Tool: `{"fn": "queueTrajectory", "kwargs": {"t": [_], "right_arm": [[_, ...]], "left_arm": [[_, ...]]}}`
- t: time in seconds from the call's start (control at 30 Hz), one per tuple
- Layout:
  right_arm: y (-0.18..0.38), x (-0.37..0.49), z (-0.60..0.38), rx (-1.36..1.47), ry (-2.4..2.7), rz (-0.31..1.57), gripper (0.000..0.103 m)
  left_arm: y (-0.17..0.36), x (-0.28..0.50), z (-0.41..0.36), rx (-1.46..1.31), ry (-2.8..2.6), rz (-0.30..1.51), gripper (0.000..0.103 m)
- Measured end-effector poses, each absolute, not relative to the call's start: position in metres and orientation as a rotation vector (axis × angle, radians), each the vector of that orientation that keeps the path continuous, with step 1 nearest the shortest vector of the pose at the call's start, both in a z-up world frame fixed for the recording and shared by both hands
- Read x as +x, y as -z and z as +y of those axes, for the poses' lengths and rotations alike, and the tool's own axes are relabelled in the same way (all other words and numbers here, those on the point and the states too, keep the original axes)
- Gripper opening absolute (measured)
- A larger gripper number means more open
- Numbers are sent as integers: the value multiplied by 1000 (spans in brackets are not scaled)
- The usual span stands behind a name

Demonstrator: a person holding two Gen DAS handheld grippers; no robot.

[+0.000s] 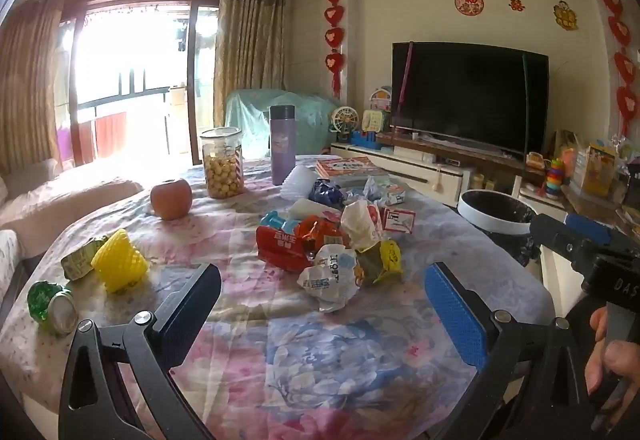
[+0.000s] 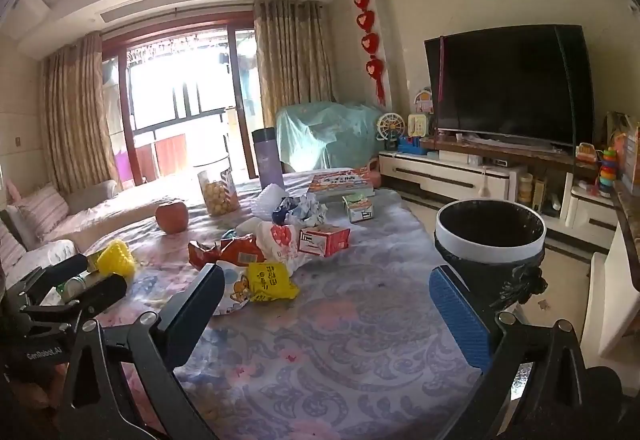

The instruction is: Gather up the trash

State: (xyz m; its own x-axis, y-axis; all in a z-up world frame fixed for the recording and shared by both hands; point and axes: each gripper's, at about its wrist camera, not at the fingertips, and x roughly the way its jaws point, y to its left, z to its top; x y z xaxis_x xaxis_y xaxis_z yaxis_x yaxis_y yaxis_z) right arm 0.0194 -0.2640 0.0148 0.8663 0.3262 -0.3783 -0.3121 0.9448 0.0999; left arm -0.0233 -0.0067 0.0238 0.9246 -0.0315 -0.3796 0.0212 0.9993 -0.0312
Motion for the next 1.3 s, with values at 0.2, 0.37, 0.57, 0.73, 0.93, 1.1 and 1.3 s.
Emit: {"fn": "queueTrajectory", "kwargs": {"t": [0.2, 0.37, 0.57, 0.73, 0.93, 1.1, 1.3], "right_arm": [[-15, 19, -264, 43, -339, 404, 103], [-15, 19, -263, 43, -338, 407, 103], [-15, 19, -263, 51, -342, 408, 103], [-14, 19, -262, 55, -344, 412, 103], [-14, 20, -261, 56, -344, 413, 103], [-14, 20, -262, 55, -345, 412, 103], [-13, 19, -262, 59, -347, 415, 103]], "left_arm": [[-23, -22, -7, -28, 24, 388, 102], [-21, -22, -6, -33, 27, 388, 102], [-20, -21, -5, -34, 24, 389, 102], [-19, -21, -5, -35, 25, 390, 102], [-18, -22, -5, -36, 23, 387, 102], [-17, -21, -4, -36, 22, 387, 102], [-16, -21, -5, -36, 22, 388, 102]]}}
